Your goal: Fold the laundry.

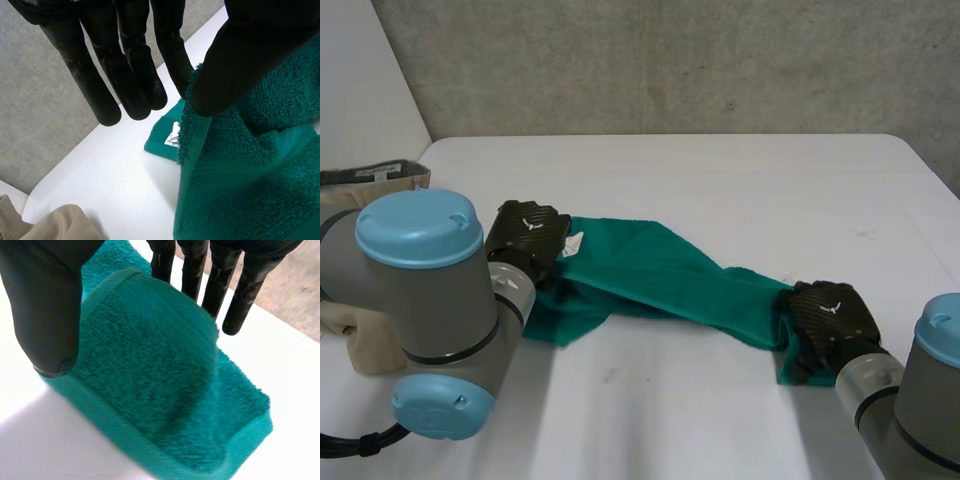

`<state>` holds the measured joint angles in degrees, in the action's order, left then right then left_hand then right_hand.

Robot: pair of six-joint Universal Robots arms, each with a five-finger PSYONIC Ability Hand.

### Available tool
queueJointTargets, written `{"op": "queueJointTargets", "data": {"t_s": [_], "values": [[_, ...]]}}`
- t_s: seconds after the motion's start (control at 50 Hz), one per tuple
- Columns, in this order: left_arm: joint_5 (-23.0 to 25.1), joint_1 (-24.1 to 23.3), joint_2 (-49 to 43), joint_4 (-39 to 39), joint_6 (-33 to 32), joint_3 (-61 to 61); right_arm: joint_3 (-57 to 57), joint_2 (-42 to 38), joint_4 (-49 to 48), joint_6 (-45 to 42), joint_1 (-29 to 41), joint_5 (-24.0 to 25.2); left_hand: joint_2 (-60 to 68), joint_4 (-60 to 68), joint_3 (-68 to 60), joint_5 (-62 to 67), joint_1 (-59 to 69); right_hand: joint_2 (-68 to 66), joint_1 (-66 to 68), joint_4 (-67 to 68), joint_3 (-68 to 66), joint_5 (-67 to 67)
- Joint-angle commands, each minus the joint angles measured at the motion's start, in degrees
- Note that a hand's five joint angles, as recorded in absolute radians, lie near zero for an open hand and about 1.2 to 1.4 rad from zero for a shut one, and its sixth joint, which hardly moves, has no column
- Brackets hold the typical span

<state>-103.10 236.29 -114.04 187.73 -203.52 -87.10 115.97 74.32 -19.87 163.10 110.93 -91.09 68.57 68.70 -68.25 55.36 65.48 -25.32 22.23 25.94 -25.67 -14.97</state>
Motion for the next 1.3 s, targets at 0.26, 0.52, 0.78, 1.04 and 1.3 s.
{"op": "queueJointTargets", "data": {"t_s": [0.26,0.52,0.78,1.04,1.3], "values": [[-0.2,0.1,2.9,-0.1,0.0,-1.8,-5.0,2.1,2.9,-8.4,-6.5,5.4,11.4,11.3,-11.7,14.6,14.5,-54.7,57.8,54.1,-54.3,-55.0],[0.4,0.2,13.8,-0.7,-0.4,-5.1,-25.3,11.6,35.9,-18.0,-13.9,17.8,11.4,11.3,-11.7,14.6,14.5,-54.7,57.8,54.1,-54.3,-55.0],[-0.1,-2.7,7.0,-0.4,0.1,-6.6,-25.8,-1.5,42.8,-25.6,-13.4,11.5,11.4,11.3,-11.7,14.6,14.5,-0.8,3.9,0.2,-0.4,-1.1],[0.1,-1.3,6.6,-0.1,0.1,-5.1,-17.9,8.6,31.3,0.2,-5.6,8.7,11.4,11.3,-11.7,14.6,14.5,15.3,-12.2,-15.9,15.7,15.0],[0.1,-0.9,6.4,0.1,0.1,-5.0,-8.1,6.1,15.6,10.9,0.0,3.0,11.4,11.3,-11.7,14.6,14.5,15.3,-12.2,-15.9,15.7,15.0]]}}
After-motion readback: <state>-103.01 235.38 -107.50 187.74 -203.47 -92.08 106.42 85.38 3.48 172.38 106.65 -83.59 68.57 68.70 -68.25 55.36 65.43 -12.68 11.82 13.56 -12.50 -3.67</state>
